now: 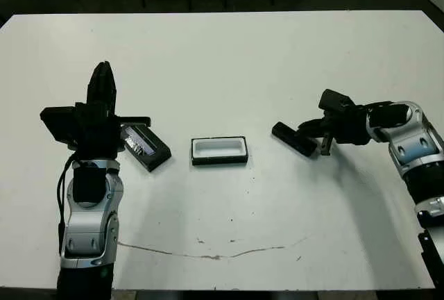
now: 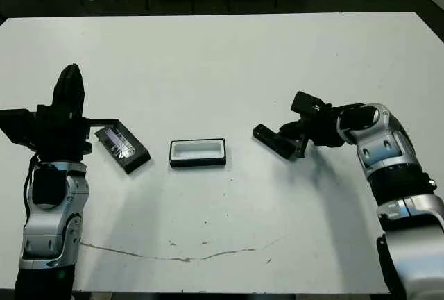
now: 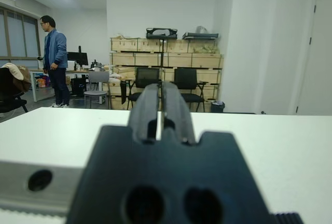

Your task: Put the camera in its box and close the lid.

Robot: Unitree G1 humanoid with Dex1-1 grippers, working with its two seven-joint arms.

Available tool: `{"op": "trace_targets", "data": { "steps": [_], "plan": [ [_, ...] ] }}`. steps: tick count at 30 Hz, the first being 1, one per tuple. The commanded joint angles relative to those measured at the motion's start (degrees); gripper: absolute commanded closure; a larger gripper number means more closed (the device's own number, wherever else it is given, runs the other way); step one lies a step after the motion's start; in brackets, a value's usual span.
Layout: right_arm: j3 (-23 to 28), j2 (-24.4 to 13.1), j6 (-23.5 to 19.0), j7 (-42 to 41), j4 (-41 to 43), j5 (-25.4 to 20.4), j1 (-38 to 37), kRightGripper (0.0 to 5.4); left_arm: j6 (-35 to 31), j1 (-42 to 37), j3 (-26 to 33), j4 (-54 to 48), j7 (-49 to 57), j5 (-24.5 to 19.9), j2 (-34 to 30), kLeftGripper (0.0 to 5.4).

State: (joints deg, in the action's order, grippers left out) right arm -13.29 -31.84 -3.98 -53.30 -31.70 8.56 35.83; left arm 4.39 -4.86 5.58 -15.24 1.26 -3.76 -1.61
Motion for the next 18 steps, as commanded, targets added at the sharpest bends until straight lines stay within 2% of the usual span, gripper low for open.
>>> {"op": "trace_targets", "data": {
  "steps": [1, 7, 11, 18],
  "plan": [
    [2.77, 0.31, -1.01, 5.47, 1.88, -0.48, -2.76, 5.4, -0.81, 0.81, 0.32, 0.19, 0.18, 0.17, -0.18, 5.39],
    [8.8, -0.12, -6.75, 10.92, 11.51, -4.58, -6.68, 5.4, -0.7, 0.9, 0.61, 0.3, -0.15, -0.2, -0.28, 5.39],
    [12.8, -0.41, -7.55, 9.84, 17.07, -9.98, -9.25, 5.4, -0.7, 0.94, 0.69, 0.3, -0.33, -0.61, -0.2, 5.39],
    [16.02, -2.75, -15.96, 4.86, 27.85, -18.68, -12.07, 5.4, -0.58, 0.75, 0.53, 0.58, -0.33, -0.41, -0.39, 5.39]
  ]
}}
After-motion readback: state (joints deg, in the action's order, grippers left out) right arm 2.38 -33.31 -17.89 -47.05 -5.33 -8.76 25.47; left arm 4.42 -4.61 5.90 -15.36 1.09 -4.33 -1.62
